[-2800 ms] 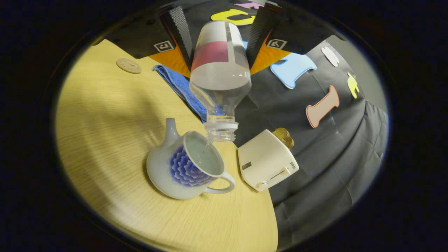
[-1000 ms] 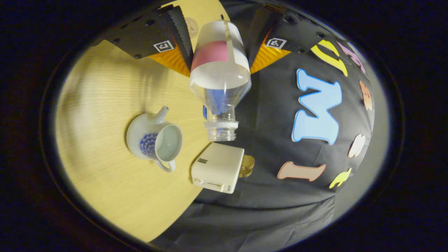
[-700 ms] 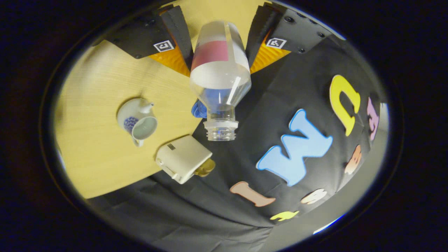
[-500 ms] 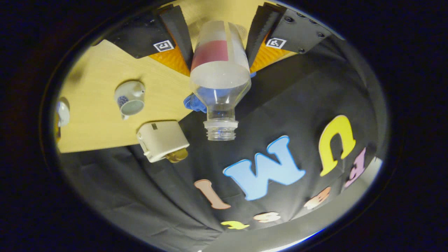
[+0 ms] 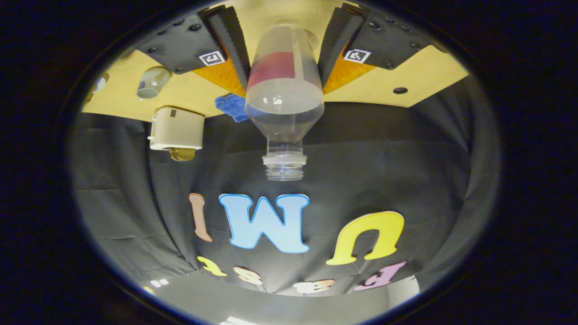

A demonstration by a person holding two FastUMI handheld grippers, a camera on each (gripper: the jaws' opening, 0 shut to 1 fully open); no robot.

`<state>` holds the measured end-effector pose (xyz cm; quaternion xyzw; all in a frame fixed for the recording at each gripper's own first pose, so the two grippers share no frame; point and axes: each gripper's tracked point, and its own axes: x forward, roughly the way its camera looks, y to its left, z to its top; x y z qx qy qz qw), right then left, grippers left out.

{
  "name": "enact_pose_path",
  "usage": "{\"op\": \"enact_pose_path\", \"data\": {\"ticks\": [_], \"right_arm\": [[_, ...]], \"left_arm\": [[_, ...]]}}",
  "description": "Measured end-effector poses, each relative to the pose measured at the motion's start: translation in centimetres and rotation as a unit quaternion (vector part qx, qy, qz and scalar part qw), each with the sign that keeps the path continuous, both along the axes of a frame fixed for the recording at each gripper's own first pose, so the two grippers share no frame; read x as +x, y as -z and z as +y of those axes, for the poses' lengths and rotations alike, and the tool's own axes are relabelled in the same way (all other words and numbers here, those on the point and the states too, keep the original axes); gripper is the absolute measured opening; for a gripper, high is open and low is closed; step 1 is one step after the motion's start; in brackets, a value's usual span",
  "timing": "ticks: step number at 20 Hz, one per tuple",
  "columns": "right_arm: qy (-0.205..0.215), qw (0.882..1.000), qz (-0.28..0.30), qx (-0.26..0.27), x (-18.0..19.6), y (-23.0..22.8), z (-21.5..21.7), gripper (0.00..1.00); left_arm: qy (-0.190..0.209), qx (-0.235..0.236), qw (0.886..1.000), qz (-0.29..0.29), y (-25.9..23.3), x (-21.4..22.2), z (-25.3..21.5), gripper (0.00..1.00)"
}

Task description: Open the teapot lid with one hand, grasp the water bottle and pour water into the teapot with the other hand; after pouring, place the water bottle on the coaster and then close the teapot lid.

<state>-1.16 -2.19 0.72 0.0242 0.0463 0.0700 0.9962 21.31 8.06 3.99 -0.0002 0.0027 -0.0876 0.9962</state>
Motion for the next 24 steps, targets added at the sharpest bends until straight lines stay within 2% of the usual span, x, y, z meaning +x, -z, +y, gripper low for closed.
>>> {"op": "enact_pose_path", "data": {"ticks": [7, 11, 19, 22, 24], "right_arm": [[0.001, 1.000, 0.005, -0.004, 0.4, 0.4, -0.3, 0.10], [0.006, 1.000, 0.001, -0.006, 0.5, 0.2, -0.8, 0.10], [0.005, 1.000, -0.001, -0.006, 0.6, 0.0, -0.7, 0.10], [0.002, 1.000, -0.002, -0.004, 0.6, 0.0, -0.5, 0.10], [0.001, 1.000, -0.002, -0.004, 0.5, 0.1, -0.5, 0.10]], "left_arm": [[-0.013, 0.009, 1.000, 0.022, 3.6, 3.8, 0.2, 0.87], [-0.021, 0.019, 1.000, 0.013, 3.7, 5.1, 0.5, 0.87], [-0.016, -0.005, 0.999, 0.030, 5.0, 5.7, 0.5, 0.87], [-0.022, 0.014, 0.999, 0.033, 5.1, 5.6, 0.6, 0.89], [-0.024, 0.018, 0.999, 0.033, 4.9, 5.4, 0.5, 0.96]]}}
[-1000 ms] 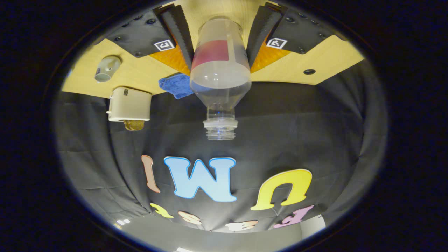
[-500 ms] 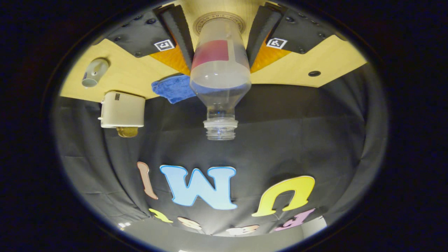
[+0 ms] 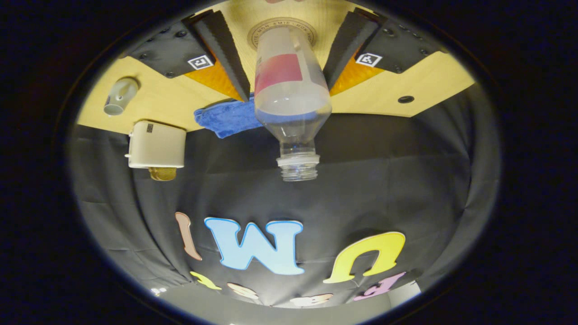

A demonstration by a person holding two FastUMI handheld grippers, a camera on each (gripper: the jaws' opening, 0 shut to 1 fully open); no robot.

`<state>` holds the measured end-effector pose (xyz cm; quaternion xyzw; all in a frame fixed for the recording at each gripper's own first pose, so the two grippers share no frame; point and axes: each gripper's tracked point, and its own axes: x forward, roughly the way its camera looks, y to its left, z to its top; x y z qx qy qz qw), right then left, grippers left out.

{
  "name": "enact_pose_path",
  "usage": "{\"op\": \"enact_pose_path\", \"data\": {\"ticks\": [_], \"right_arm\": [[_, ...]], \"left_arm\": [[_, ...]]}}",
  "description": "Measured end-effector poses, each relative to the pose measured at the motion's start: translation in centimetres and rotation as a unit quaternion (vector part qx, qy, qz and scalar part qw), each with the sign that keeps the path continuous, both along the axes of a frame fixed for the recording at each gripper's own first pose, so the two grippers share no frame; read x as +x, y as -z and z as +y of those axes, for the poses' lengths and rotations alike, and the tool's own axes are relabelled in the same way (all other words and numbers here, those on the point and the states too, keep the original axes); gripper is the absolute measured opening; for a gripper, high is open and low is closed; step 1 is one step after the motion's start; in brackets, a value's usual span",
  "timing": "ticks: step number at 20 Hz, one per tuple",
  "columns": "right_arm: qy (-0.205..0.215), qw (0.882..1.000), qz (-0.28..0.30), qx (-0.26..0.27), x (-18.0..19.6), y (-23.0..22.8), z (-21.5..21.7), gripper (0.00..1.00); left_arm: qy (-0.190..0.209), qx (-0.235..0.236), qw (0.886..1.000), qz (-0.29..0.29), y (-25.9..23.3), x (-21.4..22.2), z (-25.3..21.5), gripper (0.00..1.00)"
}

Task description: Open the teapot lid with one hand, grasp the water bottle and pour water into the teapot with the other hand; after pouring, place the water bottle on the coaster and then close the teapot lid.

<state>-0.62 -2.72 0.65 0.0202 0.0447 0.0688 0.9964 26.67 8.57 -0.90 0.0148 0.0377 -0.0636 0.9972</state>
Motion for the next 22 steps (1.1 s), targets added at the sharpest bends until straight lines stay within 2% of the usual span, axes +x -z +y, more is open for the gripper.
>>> {"op": "enact_pose_path", "data": {"ticks": [1, 9, 13, 18, 20, 22], "right_arm": [[0.000, 1.000, -0.001, 0.000, -0.1, -0.1, 0.0, 0.10], [-0.003, 1.000, -0.015, 0.002, -1.0, -0.8, 0.0, 0.10], [-0.002, 1.000, -0.021, -0.001, -0.7, -1.0, -0.2, 0.10], [0.007, 0.999, -0.034, -0.018, 2.0, -1.4, -0.4, 0.10], [0.020, 0.998, -0.046, -0.032, 3.9, -1.7, -0.9, 0.10], [0.038, 0.997, -0.050, -0.052, 6.3, -1.4, -1.8, 0.10]], "left_arm": [[-0.002, 0.000, 1.000, -0.002, -0.2, -0.2, 0.1, 1.00], [-0.006, 0.004, 1.000, 0.006, 0.3, -2.2, 0.3, 1.00], [0.003, 0.025, 1.000, 0.016, 1.2, -5.3, 0.1, 1.00], [0.015, 0.007, 1.000, -0.003, -0.6, -9.8, -0.3, 1.00], [-0.005, 0.027, 1.000, 0.002, -0.8, -11.5, -0.1, 1.00], [-0.022, 0.027, 0.999, -0.016, -2.3, -13.4, -0.1, 1.00]]}}
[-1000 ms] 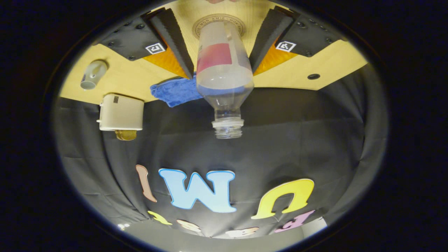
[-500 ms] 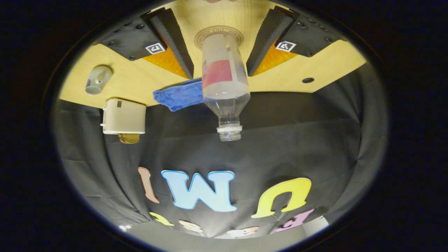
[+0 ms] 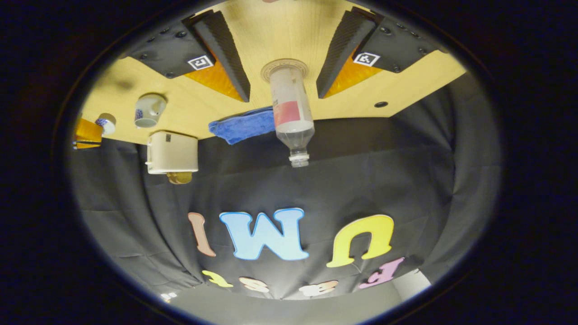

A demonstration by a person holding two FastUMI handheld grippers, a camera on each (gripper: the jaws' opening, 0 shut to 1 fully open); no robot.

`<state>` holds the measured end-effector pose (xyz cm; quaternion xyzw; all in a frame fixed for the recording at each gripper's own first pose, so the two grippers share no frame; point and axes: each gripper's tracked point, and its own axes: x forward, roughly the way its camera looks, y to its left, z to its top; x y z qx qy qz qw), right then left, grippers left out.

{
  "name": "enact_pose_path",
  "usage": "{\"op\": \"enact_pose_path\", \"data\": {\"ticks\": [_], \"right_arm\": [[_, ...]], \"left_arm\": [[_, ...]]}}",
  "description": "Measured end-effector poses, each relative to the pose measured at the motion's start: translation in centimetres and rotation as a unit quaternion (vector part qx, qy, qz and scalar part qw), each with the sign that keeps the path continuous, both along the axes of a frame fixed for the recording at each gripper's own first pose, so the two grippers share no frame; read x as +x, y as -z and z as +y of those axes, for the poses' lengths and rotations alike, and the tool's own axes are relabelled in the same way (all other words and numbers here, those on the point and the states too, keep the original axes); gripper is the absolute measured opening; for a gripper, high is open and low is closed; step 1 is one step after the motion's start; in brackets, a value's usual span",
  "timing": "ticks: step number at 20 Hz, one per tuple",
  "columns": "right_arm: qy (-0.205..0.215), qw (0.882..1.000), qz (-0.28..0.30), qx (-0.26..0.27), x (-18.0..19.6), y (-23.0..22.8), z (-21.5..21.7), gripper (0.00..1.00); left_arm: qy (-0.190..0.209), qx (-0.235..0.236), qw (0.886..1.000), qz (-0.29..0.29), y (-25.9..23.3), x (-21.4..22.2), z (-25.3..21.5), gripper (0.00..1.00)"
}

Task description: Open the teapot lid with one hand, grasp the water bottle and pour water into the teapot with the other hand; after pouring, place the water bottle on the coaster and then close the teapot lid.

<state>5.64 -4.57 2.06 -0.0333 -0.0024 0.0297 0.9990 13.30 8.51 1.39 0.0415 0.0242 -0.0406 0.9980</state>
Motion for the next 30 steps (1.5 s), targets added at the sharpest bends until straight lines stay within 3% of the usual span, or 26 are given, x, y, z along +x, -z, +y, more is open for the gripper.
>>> {"op": "enact_pose_path", "data": {"ticks": [4, 12, 23, 24, 28, 29, 30], "right_arm": [[0.017, 1.000, 0.007, 0.017, 4.2, -0.1, -1.0, 0.10], [0.030, 0.999, 0.004, -0.029, 9.3, 0.4, -1.0, 0.10], [0.030, 0.999, 0.019, -0.013, 9.9, 1.3, -1.1, 0.12], [0.034, 0.999, 0.013, -0.012, 9.7, 0.8, -1.3, 0.29], [0.030, 0.999, -0.009, -0.014, 6.5, -2.1, -0.7, 0.41], [0.011, 1.000, -0.001, -0.010, 4.1, -2.1, 0.8, 0.57], [0.002, 1.000, 0.006, -0.007, 2.8, -1.7, 1.6, 0.64]], "left_arm": [[0.010, -0.029, 0.999, -0.030, -3.1, -3.3, -1.9, 1.00], [0.037, -0.038, 0.998, -0.030, -3.0, -6.2, -3.6, 1.00], [0.036, -0.043, 0.998, -0.010, -1.5, -5.8, -3.9, 1.00], [0.035, -0.042, 0.998, -0.011, -1.6, -5.9, -3.8, 1.00], [0.029, -0.048, 0.998, -0.021, -2.4, -6.7, -3.9, 1.00], [0.016, -0.052, 0.998, -0.027, -2.6, -7.1, -3.8, 1.00], [0.011, -0.057, 0.998, -0.029, -2.6, -7.3, -4.0, 1.00]]}}
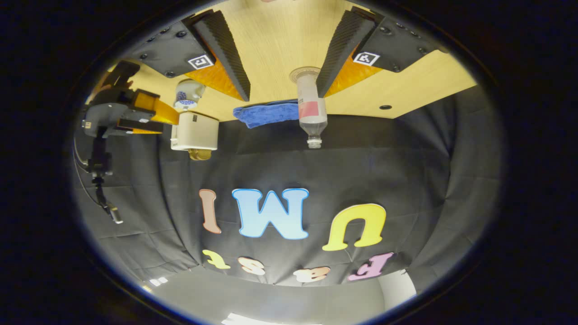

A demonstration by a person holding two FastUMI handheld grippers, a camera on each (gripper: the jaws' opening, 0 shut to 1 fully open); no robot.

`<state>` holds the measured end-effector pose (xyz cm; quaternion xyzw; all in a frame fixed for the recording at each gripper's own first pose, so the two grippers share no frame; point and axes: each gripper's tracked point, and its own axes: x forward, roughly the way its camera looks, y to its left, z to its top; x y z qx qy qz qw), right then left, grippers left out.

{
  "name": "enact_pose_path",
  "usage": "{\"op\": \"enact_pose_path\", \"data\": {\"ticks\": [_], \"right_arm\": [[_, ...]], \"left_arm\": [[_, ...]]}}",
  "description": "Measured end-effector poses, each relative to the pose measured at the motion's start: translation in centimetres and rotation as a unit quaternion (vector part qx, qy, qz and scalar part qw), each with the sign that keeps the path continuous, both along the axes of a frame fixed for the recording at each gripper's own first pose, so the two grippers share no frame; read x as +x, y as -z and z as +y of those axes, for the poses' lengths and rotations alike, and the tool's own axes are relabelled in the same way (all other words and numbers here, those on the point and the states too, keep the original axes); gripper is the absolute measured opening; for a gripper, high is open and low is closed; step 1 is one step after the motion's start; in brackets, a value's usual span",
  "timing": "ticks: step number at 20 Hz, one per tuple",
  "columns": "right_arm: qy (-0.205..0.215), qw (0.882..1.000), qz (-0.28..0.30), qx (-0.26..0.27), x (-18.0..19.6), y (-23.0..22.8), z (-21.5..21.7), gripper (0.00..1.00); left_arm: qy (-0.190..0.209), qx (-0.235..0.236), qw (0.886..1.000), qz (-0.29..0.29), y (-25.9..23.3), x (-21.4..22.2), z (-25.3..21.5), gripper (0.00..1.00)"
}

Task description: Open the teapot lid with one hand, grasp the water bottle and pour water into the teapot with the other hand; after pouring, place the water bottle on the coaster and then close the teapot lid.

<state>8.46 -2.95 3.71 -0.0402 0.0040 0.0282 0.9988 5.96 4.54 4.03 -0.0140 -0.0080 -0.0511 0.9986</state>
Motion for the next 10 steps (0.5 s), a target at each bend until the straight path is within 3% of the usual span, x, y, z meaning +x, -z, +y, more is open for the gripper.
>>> {"op": "enact_pose_path", "data": {"ticks": [1, 2, 3, 6, 10], "right_arm": [[-0.004, 1.000, 0.004, 0.001, -1.6, 0.4, 0.7, 0.79], [-0.006, 1.000, 0.005, -0.002, -3.1, 0.7, 1.4, 0.82], [-0.006, 1.000, 0.004, -0.006, -4.4, 1.1, 1.9, 0.92], [0.002, 1.000, 0.001, -0.003, -7.6, 1.8, 2.9, 0.93], [0.020, 0.999, -0.003, 0.025, -9.4, 2.5, 3.2, 0.93]], "left_arm": [[-0.001, -0.005, 1.000, -0.001, 0.2, -0.3, -0.6, 1.00], [0.001, -0.010, 1.000, 0.001, 0.4, -0.6, -1.2, 1.00], [0.004, -0.013, 1.000, 0.005, 0.9, -1.0, -1.8, 1.00], [-0.017, 0.000, 1.000, 0.001, 1.4, -2.9, -1.8, 1.00], [-0.025, -0.030, 0.999, 0.008, 2.6, -4.8, -2.7, 1.00]]}}
